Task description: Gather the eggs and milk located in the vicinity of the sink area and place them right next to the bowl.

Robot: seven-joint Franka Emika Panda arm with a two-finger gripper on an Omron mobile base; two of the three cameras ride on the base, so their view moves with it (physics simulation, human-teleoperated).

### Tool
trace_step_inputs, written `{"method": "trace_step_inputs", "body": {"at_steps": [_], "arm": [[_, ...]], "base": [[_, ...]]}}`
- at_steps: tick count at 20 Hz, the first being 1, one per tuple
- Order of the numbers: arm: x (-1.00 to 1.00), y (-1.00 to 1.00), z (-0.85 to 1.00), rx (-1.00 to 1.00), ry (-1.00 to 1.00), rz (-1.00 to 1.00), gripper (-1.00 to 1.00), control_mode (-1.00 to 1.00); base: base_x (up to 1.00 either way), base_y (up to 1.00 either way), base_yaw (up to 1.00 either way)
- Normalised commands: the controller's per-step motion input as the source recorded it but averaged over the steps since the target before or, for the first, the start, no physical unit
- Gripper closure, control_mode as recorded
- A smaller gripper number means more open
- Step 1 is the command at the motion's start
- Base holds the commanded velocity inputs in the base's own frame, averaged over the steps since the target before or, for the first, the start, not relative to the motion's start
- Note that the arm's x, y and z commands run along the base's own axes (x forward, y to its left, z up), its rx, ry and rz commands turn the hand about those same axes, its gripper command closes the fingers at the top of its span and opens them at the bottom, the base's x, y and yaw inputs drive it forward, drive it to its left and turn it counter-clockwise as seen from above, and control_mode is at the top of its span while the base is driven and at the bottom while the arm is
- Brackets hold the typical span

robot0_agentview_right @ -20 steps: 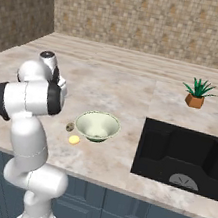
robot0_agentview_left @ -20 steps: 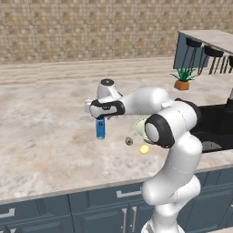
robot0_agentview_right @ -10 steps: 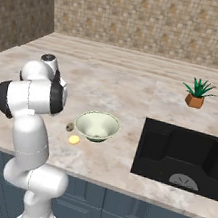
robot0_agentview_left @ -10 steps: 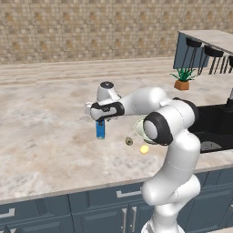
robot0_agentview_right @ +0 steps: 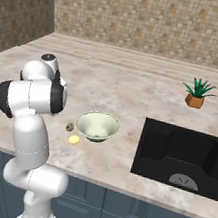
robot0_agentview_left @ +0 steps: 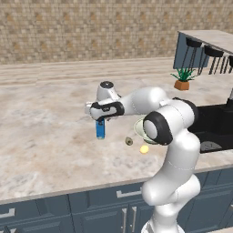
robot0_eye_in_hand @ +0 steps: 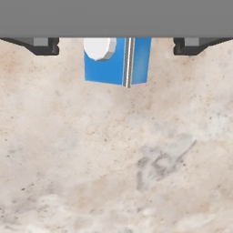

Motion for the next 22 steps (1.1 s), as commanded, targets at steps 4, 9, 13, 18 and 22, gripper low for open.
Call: {"method": "trace_step_inputs", "body": {"at_steps": [4,9,13,18,22], "arm": [[0.0,0.0,0.0,0.0,0.0,0.0,1.0,-1.0],[0.0,0.0,0.0,0.0,0.0,0.0,1.0,-1.0],[0.0,0.0,0.0,0.0,0.0,0.0,1.0,-1.0],[0.0,0.0,0.0,0.0,0.0,-0.01,1.0,-1.0],[-0.04,0.0,0.2,0.0,0.02,-0.02,1.0,-1.0]], "base": [[0.0,0.0,0.0],[0.0,0.0,0.0],[0.0,0.0,0.0],[0.0,0.0,0.0],[0.0,0.0,0.0]]}}
